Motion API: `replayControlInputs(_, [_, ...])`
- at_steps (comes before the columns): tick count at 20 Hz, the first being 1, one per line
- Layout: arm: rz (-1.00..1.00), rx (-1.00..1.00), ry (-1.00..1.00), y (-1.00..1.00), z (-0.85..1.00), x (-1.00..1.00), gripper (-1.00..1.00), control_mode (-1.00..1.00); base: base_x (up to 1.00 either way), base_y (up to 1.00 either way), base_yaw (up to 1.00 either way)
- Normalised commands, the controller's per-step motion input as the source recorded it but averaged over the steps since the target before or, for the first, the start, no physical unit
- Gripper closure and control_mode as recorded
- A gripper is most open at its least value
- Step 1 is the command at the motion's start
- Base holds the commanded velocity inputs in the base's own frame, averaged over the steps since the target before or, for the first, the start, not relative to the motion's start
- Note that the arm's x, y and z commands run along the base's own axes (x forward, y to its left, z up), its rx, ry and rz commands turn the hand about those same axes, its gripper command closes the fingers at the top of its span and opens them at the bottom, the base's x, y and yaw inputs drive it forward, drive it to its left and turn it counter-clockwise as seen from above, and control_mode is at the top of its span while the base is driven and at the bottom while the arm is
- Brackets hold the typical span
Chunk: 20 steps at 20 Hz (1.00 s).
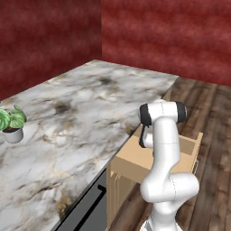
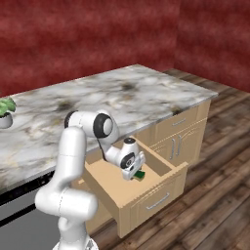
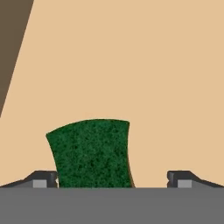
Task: Restock the sink supplies by placing the sponge and soap dispenser on the counter and next to the sink. Make sure the soap dispenser is upright.
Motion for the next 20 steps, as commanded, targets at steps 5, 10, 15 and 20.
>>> replayControlInputs(5, [0.02, 0.0, 0.0, -0.07, -0.19, 0.14, -1.0, -1.0, 0.0, 0.0, 0.0])
replayControlInputs(10, [0.0, 0.0, 0.0, 0.0, -0.5, 0.04, -1.0, -1.0, 0.0, 0.0, 0.0])
replayControlInputs(15, [0.0, 0.0, 0.05, 0.0, -0.79, 0.0, 1.0, -1.0, 0.0, 0.0, 0.0])
replayControlInputs(20, [0.0, 0.0, -0.05, 0.0, -0.04, -0.2, 1.0, -1.0, 0.0, 0.0, 0.0])
